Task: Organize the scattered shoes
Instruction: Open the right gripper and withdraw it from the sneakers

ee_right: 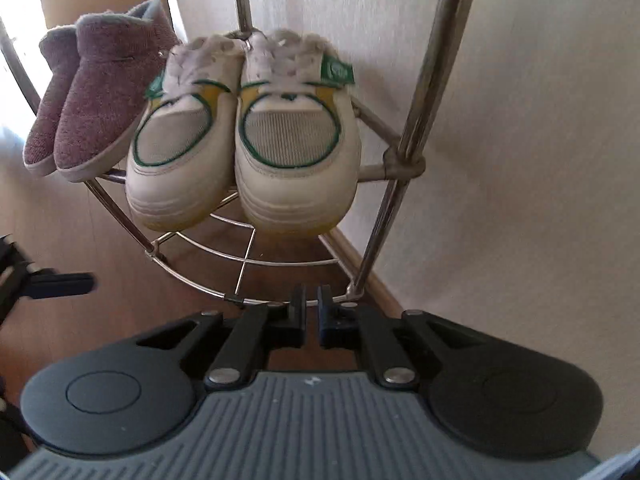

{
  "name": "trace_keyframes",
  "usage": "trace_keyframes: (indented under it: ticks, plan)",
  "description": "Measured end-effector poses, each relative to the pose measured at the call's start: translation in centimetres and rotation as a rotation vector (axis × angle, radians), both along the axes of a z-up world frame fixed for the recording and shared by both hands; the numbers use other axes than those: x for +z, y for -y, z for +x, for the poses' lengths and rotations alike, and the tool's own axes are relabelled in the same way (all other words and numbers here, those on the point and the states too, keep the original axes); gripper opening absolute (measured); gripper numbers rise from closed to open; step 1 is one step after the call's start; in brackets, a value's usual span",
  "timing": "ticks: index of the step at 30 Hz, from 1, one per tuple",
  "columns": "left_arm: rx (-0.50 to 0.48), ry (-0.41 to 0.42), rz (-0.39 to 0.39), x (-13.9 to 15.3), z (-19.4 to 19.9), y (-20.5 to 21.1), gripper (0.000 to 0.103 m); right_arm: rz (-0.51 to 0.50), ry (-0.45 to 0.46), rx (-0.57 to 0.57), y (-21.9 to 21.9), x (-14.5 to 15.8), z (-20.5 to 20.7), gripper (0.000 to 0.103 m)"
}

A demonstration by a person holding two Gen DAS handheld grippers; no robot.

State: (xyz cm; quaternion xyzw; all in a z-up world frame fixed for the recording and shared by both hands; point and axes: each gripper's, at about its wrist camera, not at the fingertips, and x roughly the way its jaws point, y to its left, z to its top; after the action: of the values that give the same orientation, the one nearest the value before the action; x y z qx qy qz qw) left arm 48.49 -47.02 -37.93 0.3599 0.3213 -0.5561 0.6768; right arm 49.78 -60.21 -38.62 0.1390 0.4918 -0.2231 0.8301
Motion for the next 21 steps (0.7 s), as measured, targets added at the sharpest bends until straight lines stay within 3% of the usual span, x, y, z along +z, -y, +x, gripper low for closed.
trace_keyframes:
  ticks: [4,9,15,21]
  plan:
    - [0.036,0.041,0.003,-0.8,0.9,1.6,0.093,0.003,-0.008,0.002,0.5,-0.9,2.4,0.004]
    - [0.068,0.007,-0.021,-0.5,2.3,2.1,0.091,-0.001,0.015,-0.041,1.5,-0.5,3.8,0.004]
    - [0.13,-0.024,-0.05,-0.4,4.3,2.9,0.09,-0.017,0.044,-0.052,2.2,0.0,3.6,0.004]
    - [0.133,0.008,-0.063,-1.1,4.9,3.4,0.089,-0.033,0.061,-0.057,1.5,-0.7,2.5,0.004]
